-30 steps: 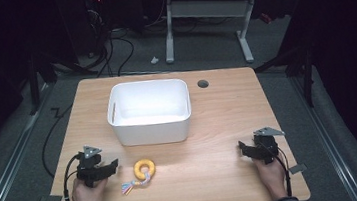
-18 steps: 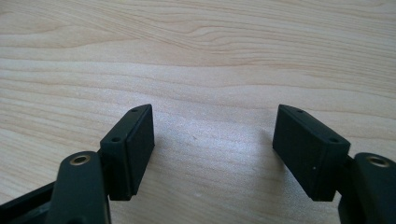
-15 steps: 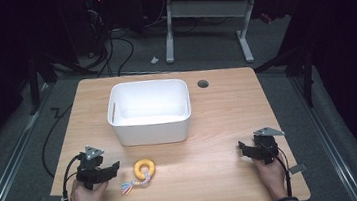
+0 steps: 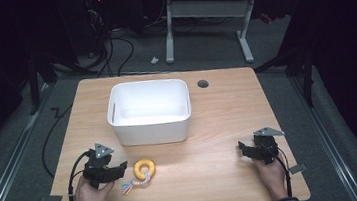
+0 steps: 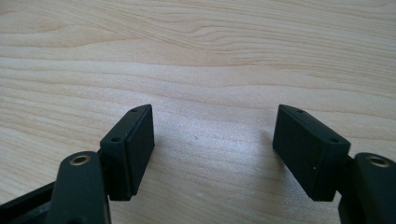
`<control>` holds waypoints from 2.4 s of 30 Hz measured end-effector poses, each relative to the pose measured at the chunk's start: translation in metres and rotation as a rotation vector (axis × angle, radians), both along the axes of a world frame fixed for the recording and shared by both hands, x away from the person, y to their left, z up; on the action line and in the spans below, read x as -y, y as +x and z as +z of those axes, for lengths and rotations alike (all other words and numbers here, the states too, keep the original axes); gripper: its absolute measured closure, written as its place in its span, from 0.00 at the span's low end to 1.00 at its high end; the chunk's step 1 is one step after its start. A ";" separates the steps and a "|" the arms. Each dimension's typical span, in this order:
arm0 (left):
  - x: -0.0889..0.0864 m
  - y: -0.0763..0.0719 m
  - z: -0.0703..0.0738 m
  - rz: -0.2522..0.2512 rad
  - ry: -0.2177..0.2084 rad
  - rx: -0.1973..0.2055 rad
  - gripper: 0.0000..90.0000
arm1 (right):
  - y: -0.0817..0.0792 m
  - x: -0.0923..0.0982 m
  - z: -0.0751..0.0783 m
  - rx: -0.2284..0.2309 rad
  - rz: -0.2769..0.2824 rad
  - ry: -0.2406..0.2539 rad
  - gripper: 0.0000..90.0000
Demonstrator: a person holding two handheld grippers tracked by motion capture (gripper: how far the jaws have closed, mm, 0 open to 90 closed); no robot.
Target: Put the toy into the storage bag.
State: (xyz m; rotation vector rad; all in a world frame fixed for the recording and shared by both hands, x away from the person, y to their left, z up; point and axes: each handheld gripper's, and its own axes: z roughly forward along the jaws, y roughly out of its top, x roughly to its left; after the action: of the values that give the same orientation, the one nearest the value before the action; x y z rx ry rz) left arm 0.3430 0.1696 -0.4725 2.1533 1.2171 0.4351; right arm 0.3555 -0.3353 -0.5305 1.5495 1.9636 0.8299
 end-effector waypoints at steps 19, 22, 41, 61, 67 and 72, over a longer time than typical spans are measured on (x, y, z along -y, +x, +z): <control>0.044 0.007 0.000 -0.121 0.084 -0.047 0.50 | 0.000 0.000 0.000 -0.004 0.004 -0.001 0.33; 0.049 0.010 -0.001 -0.124 0.102 -0.064 0.49 | 0.000 0.000 0.000 -0.006 0.006 0.000 0.33; 0.064 0.023 -0.021 -0.136 0.169 -0.144 0.57 | -0.001 0.000 0.000 -0.005 0.008 -0.002 0.33; 0.068 0.026 -0.029 -0.160 0.212 -0.169 0.72 | -0.001 -0.001 0.000 -0.006 0.010 -0.001 0.33; 0.067 0.026 -0.028 -0.163 0.212 -0.162 0.73 | -0.001 -0.001 0.000 -0.006 0.010 -0.002 0.33; 0.064 0.026 -0.026 -0.157 0.191 -0.162 0.74 | -0.001 -0.001 0.000 -0.006 0.010 -0.002 0.32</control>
State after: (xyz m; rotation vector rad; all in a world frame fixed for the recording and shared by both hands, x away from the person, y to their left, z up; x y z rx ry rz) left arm 0.3686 0.1059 -0.4980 2.4682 1.1191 0.3256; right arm 0.3548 -0.3346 -0.5302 1.5441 1.9775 0.8284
